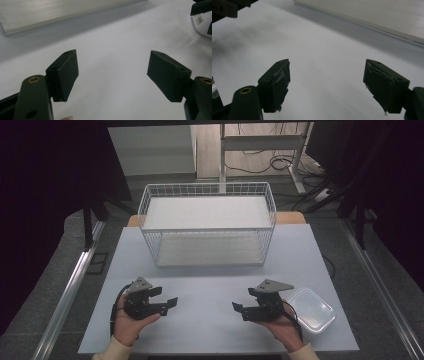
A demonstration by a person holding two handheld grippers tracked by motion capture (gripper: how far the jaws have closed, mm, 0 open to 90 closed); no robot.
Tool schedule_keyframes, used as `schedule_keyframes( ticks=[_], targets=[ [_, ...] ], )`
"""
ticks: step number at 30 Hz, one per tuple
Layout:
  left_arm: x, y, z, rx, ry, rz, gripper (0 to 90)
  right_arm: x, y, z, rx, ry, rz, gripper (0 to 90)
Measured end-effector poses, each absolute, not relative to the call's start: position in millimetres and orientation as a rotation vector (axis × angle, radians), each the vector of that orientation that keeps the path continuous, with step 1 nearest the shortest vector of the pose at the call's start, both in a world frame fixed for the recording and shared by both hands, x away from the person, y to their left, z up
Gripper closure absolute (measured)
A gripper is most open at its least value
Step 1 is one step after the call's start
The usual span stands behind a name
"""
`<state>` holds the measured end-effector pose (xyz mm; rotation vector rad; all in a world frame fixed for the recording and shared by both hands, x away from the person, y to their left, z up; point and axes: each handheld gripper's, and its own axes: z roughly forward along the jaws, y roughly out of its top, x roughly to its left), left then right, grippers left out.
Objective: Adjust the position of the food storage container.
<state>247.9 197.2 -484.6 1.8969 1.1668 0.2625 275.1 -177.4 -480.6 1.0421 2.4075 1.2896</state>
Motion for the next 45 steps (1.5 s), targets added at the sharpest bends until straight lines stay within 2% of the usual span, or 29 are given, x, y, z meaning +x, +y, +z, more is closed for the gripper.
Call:
schedule_keyframes(
  ticks=[24,45],
  targets=[
    [246.8,194.3,-487.4,1.927,1.145,0.249,24.7,277.4,-179.9,-474.5,1.076,2.405,1.232,26.4],
    [244.4,195.1,-486.5,1.925,1.145,0.258,24.6,282.4,-219.1,-438.3,1.17,2.346,1.219,34.1]
  ],
)
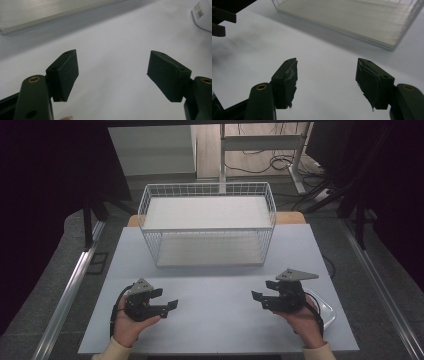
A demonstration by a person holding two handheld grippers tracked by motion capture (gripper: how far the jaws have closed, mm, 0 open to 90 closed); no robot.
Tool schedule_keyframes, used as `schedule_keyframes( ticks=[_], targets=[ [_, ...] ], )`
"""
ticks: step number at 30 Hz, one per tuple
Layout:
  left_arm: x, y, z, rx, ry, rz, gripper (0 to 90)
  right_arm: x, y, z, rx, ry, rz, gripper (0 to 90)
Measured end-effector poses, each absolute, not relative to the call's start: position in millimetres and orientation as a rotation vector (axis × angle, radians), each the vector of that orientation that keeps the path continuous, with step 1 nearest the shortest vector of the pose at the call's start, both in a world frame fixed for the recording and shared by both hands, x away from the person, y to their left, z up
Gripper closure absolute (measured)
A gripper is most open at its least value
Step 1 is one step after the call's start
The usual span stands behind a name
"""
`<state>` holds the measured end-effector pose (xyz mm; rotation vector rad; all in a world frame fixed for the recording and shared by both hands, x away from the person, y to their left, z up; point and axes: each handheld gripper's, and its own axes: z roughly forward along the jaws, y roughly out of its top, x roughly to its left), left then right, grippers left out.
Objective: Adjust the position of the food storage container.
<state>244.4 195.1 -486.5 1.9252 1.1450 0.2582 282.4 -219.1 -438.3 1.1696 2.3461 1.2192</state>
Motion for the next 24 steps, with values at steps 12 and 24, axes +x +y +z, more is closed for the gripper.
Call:
schedule_keyframes(
  ticks=[12,24],
  targets=[
    [244.3,194.7,-487.6,1.93,1.145,0.255,24.6,287.3,-255.6,-426.6,1.247,2.285,1.175,38.4],
    [243.5,194.2,-488.3,1.932,1.147,0.253,24.5,291.2,-279.5,-424.9,1.295,2.259,1.12,44.1]
  ],
)
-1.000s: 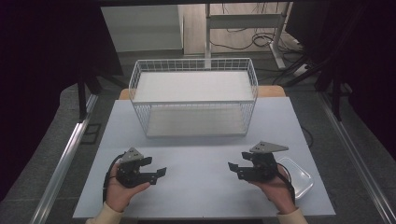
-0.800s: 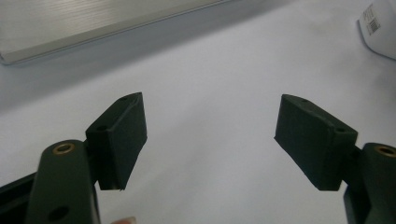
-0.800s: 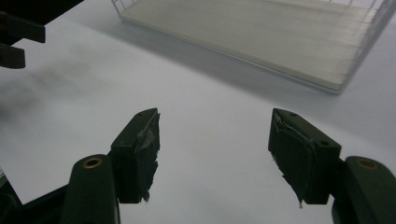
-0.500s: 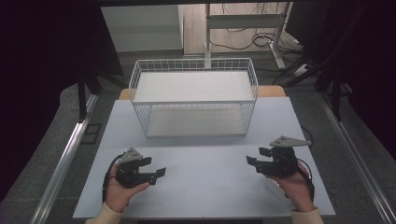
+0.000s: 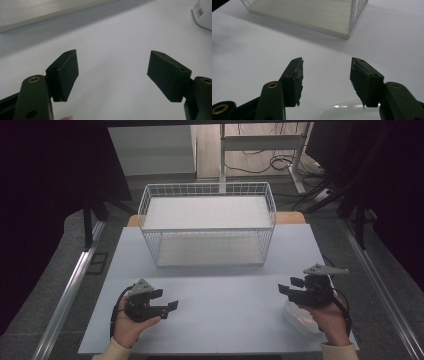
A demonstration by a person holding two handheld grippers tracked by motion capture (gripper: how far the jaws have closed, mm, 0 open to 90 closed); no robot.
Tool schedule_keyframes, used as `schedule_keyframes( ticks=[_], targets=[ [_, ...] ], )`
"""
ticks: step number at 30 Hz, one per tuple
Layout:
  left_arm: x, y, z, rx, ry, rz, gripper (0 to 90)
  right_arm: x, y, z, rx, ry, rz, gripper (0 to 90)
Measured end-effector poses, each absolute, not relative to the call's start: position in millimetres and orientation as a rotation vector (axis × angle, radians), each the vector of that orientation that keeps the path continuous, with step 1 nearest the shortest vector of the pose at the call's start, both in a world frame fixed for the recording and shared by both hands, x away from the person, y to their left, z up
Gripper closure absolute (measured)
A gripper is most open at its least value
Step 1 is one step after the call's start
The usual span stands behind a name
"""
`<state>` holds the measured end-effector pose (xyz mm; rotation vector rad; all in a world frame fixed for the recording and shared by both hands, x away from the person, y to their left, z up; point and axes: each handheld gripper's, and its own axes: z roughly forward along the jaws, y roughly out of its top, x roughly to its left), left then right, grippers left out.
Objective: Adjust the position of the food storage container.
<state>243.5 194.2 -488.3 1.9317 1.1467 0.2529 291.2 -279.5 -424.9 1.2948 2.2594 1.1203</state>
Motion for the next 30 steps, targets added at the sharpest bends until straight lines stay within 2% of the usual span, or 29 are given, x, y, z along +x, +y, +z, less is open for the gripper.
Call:
schedule_keyframes(
  ticks=[10,11,14,15,20,21,25,30],
  targets=[
    [242.0,196.2,-485.0,1.914,1.149,0.257,24.5,290.9,-302.5,-421.4,1.337,2.24,1.071,50.8],
    [241.5,197.6,-483.9,1.906,1.149,0.261,24.5,290.1,-309.3,-421.0,1.347,2.232,1.052,54.5],
    [241.8,198.6,-484.4,1.905,1.153,0.258,24.5,289.5,-315.8,-420.7,1.361,2.226,1.04,58.3],
    [242.2,198.8,-485.4,1.908,1.155,0.256,24.5,288.9,-323.8,-420.5,1.385,2.215,1.028,65.3],
    [241.8,198.6,-485.0,1.909,1.152,0.255,24.6,285.0,-336.7,-421.3,1.411,2.204,0.999,75.8],
    [241.7,198.7,-484.8,1.907,1.153,0.256,24.5,282.2,-343.9,-422.7,1.423,2.197,0.983,80.5],
    [241.4,200.2,-484.1,1.902,1.157,0.259,24.5,274.9,-359.8,-423.5,1.466,2.158,0.93,87.8],
    [241.2,201.4,-483.3,1.893,1.162,0.259,24.5,260.9,-376.4,-425.2,1.52,2.106,0.895,89.2]
  ],
)
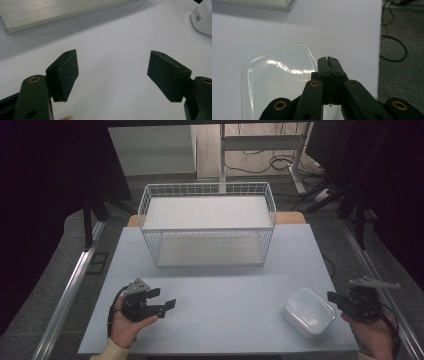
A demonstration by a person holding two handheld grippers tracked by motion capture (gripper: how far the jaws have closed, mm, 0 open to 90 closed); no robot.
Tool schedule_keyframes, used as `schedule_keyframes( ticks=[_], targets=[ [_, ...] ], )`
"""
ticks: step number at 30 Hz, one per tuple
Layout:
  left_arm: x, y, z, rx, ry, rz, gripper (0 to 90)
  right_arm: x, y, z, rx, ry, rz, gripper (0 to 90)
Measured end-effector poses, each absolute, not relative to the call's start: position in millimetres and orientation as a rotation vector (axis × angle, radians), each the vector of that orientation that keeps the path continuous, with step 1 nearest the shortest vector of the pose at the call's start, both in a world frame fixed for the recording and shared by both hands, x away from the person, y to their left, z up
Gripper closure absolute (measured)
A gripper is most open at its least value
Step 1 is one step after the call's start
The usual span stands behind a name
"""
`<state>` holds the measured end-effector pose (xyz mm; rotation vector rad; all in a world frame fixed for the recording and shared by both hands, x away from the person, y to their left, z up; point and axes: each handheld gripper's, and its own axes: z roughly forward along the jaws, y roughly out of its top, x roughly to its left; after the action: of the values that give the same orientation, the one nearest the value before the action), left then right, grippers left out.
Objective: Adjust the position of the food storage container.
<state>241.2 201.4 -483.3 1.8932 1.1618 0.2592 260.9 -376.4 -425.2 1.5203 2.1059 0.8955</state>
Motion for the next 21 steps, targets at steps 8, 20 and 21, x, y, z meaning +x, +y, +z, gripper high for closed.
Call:
schedule_keyframes(
  ticks=[8,20,21],
  targets=[
    [240.8,198.7,-483.4,1.9,1.156,0.255,24.5,236.9,-404.5,-449.6,1.632,2.036,0.719,89.4],
    [240.6,199.8,-483.4,1.895,1.163,0.258,24.5,246.0,-389.3,-457.8,1.617,2.101,0.678,89.6],
    [240.5,199.6,-483.4,1.896,1.163,0.258,24.5,246.5,-387.8,-458.2,1.61,2.105,0.672,89.5]
  ],
)
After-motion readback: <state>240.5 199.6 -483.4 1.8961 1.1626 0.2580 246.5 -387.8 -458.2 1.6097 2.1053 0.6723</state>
